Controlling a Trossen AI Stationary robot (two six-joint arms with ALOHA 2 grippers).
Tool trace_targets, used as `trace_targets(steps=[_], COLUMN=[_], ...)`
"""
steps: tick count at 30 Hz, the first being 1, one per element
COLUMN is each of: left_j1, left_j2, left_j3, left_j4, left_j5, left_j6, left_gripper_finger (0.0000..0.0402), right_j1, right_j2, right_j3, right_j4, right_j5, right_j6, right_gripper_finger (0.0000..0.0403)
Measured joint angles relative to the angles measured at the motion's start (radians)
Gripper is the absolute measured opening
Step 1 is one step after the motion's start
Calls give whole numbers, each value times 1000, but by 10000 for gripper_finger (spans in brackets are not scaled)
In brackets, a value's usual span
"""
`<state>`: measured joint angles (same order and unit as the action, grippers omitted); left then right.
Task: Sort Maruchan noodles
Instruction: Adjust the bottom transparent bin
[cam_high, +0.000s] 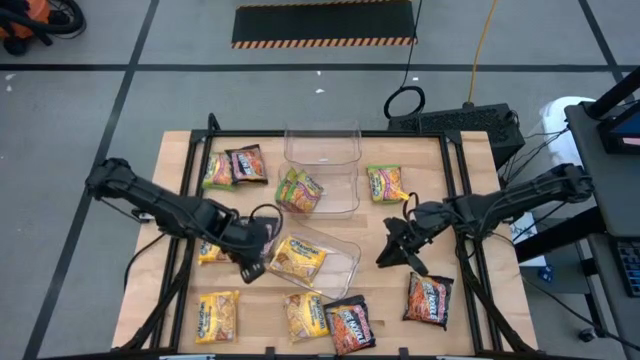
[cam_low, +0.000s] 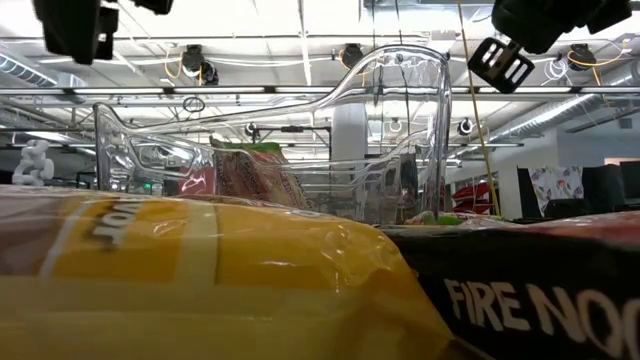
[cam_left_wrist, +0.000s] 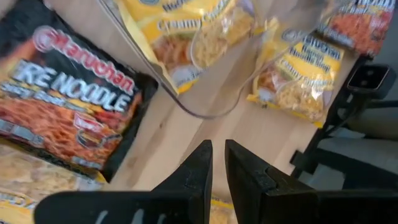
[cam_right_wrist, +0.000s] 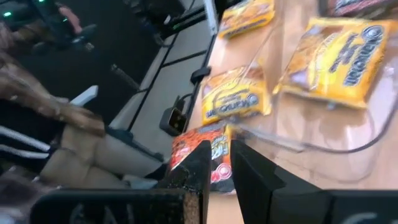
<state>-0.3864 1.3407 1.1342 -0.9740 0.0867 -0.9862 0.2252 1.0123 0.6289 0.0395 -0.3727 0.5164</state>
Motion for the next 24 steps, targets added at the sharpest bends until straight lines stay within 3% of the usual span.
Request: trace_targets(steps=[16, 24], left_j1=[-9, 10], left_j2=[0, 0], left_j3=[-161, -224], left_j4=[82, 262], left_j5=[25, 16], left_j6=[-82, -57], left_gripper_finger=[49, 49], right_j1=[1, -36], right_j2=[91, 147], right_j3=[0, 0], right_j4=[-14, 3], right_j5=[-28, -23], right_j6=[12, -24], right_gripper_finger=[54, 54])
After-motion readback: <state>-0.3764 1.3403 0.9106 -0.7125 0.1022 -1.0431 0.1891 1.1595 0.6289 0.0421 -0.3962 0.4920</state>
